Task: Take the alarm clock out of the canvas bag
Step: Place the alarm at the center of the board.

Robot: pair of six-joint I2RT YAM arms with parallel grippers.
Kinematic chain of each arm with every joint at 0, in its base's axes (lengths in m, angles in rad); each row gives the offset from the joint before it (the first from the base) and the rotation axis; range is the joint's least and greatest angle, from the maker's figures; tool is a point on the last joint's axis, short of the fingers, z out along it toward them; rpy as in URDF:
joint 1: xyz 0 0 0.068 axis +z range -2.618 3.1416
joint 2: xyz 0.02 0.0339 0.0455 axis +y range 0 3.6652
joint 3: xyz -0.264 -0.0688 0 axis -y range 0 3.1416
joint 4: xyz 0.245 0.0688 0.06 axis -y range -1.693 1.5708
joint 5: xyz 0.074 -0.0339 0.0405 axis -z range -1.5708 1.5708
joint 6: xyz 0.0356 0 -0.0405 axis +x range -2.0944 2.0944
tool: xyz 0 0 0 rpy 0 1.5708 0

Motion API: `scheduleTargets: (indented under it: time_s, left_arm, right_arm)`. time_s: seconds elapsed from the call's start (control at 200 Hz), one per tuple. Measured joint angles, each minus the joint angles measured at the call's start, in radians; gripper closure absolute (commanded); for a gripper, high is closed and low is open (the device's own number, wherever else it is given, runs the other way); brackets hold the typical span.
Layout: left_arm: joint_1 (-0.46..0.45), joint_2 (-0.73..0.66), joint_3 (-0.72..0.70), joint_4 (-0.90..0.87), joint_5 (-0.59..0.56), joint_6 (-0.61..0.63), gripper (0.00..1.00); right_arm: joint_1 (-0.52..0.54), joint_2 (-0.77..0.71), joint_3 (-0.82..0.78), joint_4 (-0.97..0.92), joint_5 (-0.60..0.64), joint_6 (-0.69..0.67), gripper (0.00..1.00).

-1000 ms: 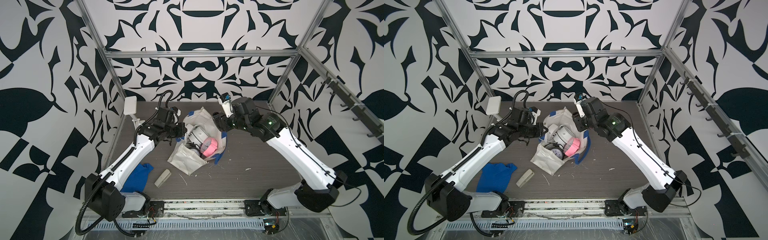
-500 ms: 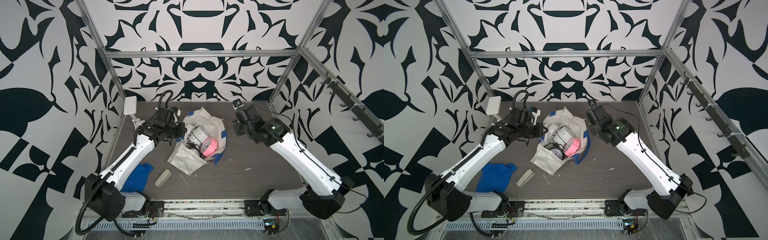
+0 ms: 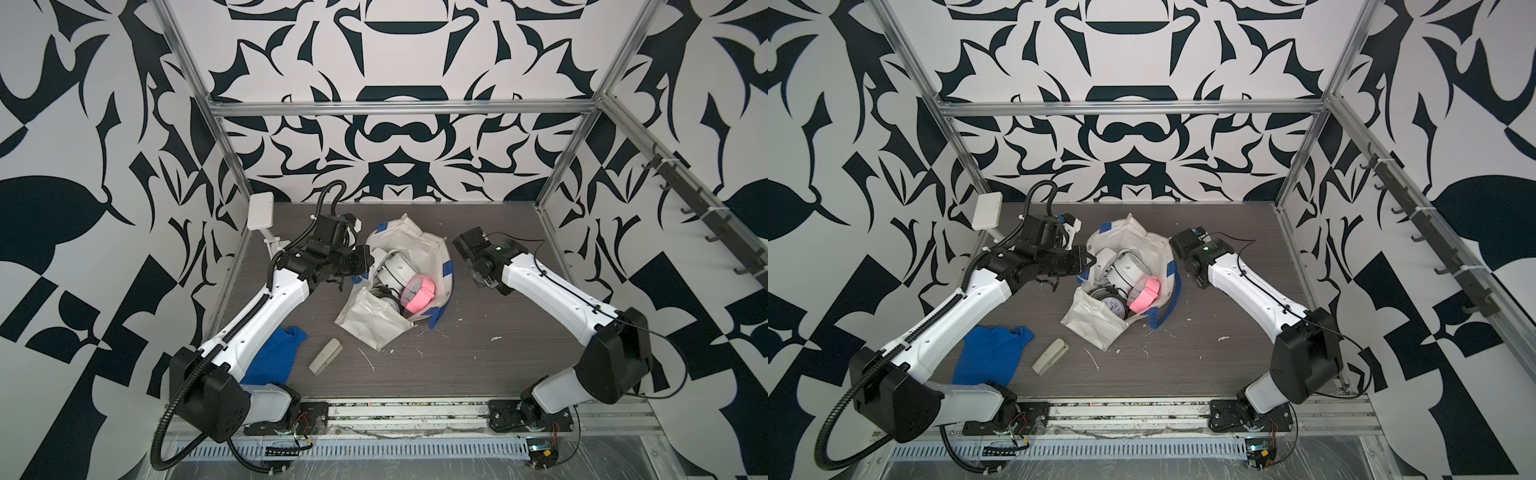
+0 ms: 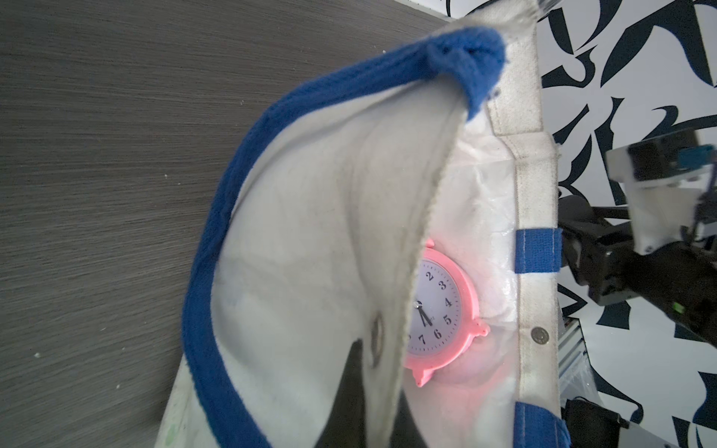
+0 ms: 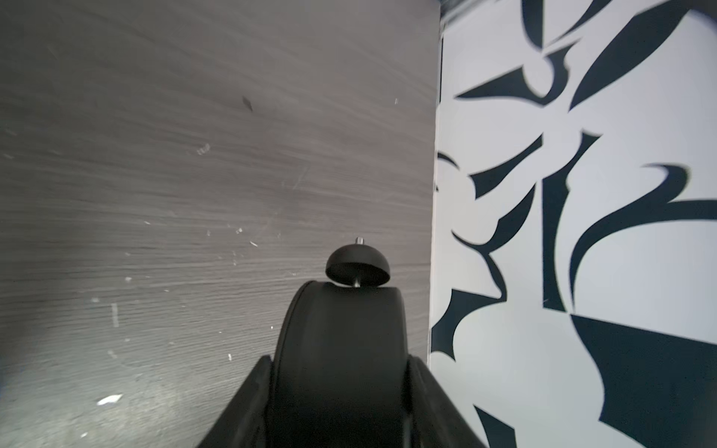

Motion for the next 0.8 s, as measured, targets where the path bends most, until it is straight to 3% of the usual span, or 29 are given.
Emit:
scheduleTargets:
  time_s: [0.62,0.8]
  left_arm:
    - [0.0,-0.014,-0.014,-0.003,-0.002,0.001,1.0]
    - [0.0,-0.014,-0.014,-0.003,-0.002,0.001,1.0]
  right_arm:
    - [-0.061,0.227,-0.099,0.145,-0.019,0.055,0.74]
    - [-0.061,0.25,-0.099,0.163,-0.01,0.056,0.7]
